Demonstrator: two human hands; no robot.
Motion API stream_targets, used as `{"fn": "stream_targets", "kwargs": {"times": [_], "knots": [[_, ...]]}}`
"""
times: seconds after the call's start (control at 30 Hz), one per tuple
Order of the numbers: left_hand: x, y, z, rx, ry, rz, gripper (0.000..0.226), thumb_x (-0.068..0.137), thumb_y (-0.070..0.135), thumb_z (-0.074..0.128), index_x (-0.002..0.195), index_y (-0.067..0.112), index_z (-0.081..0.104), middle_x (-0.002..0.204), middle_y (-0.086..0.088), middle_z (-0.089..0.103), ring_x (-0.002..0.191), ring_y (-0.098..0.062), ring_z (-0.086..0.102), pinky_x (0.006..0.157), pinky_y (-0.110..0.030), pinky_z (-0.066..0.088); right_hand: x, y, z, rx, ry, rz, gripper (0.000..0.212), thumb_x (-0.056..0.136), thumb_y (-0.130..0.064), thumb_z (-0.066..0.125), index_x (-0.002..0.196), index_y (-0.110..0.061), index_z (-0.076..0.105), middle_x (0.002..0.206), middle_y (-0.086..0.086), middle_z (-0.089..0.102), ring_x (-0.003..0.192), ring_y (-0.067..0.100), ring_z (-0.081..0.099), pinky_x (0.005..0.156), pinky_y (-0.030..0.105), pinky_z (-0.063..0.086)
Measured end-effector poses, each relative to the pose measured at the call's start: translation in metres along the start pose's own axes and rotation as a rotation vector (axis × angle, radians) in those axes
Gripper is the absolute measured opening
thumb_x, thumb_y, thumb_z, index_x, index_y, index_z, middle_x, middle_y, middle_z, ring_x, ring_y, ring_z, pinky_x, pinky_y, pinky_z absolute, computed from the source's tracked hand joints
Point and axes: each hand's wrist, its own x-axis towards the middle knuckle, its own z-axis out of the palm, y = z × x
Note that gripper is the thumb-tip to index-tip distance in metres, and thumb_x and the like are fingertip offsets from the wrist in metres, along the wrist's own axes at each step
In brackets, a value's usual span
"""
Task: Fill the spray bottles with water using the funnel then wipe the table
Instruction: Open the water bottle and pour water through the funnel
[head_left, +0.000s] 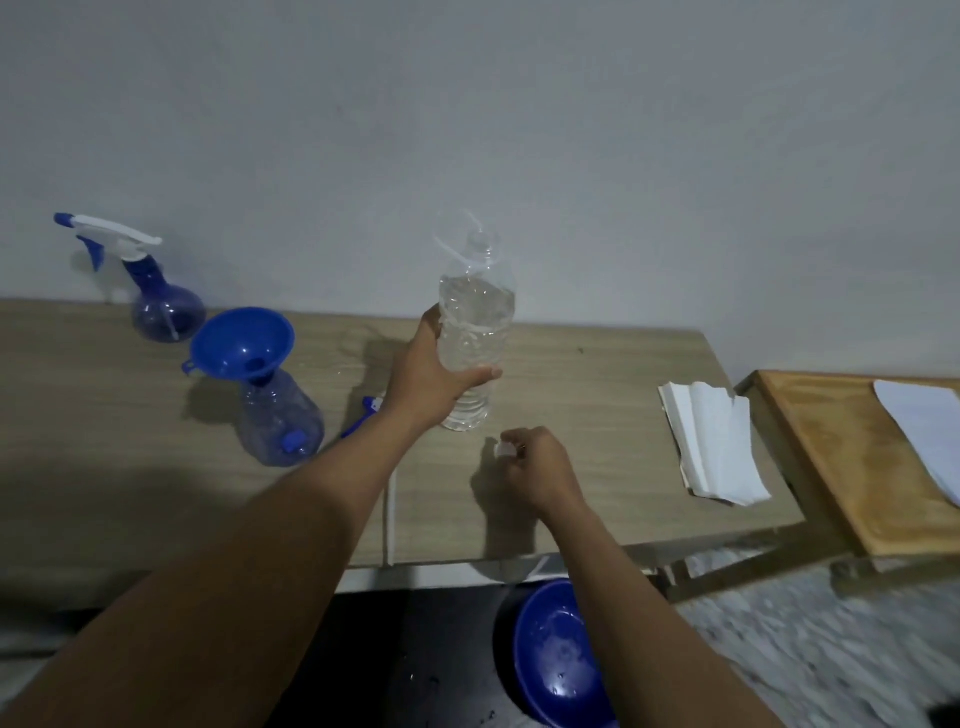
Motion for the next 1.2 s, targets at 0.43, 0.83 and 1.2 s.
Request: {"fn": "stream_targets", "kwargs": {"times": [0.43, 0.83, 1.2], "knots": [[-0.006, 0.0, 0.001, 0.067, 0.022, -0.057, 0.101, 0.052, 0.045, 0.094, 0.138, 0.035, 0.041, 0.132, 0.012, 0.056, 0.123, -0.01, 0.052, 0.104, -0.04, 0.047, 0.004, -0.006, -0.018, 0.177, 0.14, -0.035, 0.054, 0.086, -0.006, 0.061, 0.139, -0.014, 0.053, 0.133, 0.01, 0.054, 0.117, 0.024, 0.059, 0.094, 0.027, 0.046], [-0.096, -0.002, -0.037, 0.078, 0.488, -0.044, 0.027, 0.083, 0.011, 0.072, 0.105, 0.026, 0.065, 0.101, 0.013, 0.067, 0.089, 0.0, 0.063, 0.075, -0.021, 0.055, 0.027, -0.099, -0.041, 0.54, 0.248, -0.274, 0.113, 0.069, -0.045, 0.089, 0.154, -0.03, 0.017, 0.153, -0.005, 0.042, 0.132, 0.011, 0.047, 0.103, 0.026, 0.04], [-0.106, 0.004, -0.12, 0.131, 0.822, -0.176, 0.108, 0.059, 0.053, 0.09, 0.141, 0.019, 0.028, 0.144, -0.002, 0.038, 0.129, -0.017, 0.043, 0.099, -0.025, 0.038, 0.037, -0.113, -0.021, 0.58, 0.517, -0.245, 0.063, 0.079, -0.033, 0.078, 0.132, -0.026, 0.044, 0.115, -0.008, 0.062, 0.104, 0.021, 0.066, 0.087, 0.025, 0.048]]}}
